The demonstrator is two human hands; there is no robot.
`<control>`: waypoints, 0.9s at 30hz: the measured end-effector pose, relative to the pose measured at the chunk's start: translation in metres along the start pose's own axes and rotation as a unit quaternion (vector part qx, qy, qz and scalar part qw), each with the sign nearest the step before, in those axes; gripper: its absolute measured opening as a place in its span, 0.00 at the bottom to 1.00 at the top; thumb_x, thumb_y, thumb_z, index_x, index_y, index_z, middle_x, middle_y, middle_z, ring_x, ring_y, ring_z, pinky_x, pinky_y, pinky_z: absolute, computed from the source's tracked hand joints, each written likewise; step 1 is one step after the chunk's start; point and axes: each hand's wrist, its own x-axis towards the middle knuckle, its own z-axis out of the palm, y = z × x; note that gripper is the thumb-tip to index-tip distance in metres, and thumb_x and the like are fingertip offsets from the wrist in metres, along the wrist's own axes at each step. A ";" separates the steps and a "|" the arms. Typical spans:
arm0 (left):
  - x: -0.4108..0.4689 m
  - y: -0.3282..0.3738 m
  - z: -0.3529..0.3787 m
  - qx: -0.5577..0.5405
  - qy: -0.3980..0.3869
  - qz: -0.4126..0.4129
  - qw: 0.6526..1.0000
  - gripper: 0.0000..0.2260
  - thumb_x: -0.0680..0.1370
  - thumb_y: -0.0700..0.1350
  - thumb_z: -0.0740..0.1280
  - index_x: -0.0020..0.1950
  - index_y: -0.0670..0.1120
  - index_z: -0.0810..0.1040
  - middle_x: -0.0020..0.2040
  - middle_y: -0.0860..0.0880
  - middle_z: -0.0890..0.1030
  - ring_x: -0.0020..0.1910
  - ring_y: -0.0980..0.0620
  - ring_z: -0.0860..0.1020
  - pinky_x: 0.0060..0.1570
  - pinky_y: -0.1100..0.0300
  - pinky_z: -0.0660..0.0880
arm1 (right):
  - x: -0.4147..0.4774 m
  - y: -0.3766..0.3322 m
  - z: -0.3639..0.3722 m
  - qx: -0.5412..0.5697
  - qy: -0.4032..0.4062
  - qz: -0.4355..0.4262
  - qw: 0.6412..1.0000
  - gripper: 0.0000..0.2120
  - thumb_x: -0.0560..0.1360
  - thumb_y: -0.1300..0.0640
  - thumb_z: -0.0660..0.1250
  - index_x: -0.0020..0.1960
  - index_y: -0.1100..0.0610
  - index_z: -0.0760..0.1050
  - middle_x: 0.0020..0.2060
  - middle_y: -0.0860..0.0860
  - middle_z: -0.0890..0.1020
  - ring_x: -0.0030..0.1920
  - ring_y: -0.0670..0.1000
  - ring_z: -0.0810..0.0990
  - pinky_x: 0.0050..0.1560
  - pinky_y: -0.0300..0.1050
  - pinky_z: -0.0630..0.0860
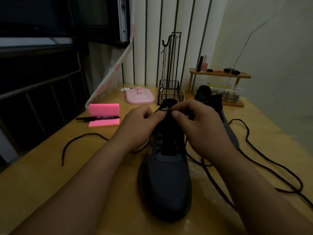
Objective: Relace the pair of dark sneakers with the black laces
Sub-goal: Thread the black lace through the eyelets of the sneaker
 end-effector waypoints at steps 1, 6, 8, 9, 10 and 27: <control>0.000 0.000 -0.001 0.001 0.000 0.003 1.000 0.24 0.80 0.63 0.67 0.47 0.39 0.77 0.42 0.41 0.81 0.42 0.43 0.80 0.42 0.51 0.74 | 0.000 0.000 0.002 -0.048 0.006 -0.016 0.999 0.05 0.81 0.53 0.70 0.56 0.47 0.82 0.49 0.41 0.81 0.52 0.39 0.79 0.50 0.36 0.80; -0.004 0.000 -0.002 -0.002 -0.017 0.005 1.000 0.22 0.81 0.62 0.66 0.48 0.41 0.76 0.43 0.42 0.81 0.45 0.43 0.81 0.45 0.46 0.78 | 0.003 -0.002 0.005 -0.125 0.009 -0.039 0.991 0.06 0.79 0.50 0.72 0.56 0.47 0.83 0.49 0.42 0.79 0.51 0.44 0.79 0.53 0.51 0.81; -0.006 0.001 -0.001 -0.003 -0.016 0.004 1.000 0.19 0.81 0.60 0.67 0.47 0.42 0.76 0.41 0.45 0.80 0.42 0.46 0.80 0.43 0.48 0.76 | 0.005 -0.003 0.007 -0.115 0.002 -0.029 0.993 0.05 0.80 0.51 0.72 0.55 0.47 0.84 0.49 0.42 0.80 0.51 0.44 0.79 0.53 0.52 0.82; -0.006 0.001 -0.002 -0.004 -0.013 0.004 1.000 0.18 0.81 0.58 0.66 0.46 0.43 0.76 0.41 0.45 0.80 0.42 0.46 0.79 0.42 0.49 0.76 | 0.005 -0.003 0.008 -0.102 0.002 -0.024 0.994 0.05 0.80 0.52 0.71 0.54 0.47 0.84 0.49 0.43 0.80 0.51 0.44 0.80 0.53 0.52 0.82; -0.006 0.002 -0.003 -0.005 -0.012 0.004 1.000 0.16 0.82 0.56 0.66 0.45 0.44 0.77 0.41 0.45 0.81 0.41 0.47 0.79 0.42 0.49 0.75 | 0.005 -0.004 0.009 -0.081 0.004 -0.014 0.997 0.04 0.80 0.52 0.71 0.54 0.48 0.84 0.49 0.43 0.81 0.51 0.44 0.80 0.53 0.52 0.83; -0.004 -0.011 -0.014 -0.137 -0.059 -0.068 0.986 0.12 0.84 0.44 0.63 0.46 0.43 0.82 0.44 0.44 0.84 0.44 0.48 0.82 0.47 0.52 0.79 | 0.019 -0.024 -0.001 0.003 -0.105 0.041 0.994 0.07 0.84 0.51 0.64 0.54 0.49 0.81 0.47 0.45 0.83 0.48 0.43 0.82 0.51 0.47 0.83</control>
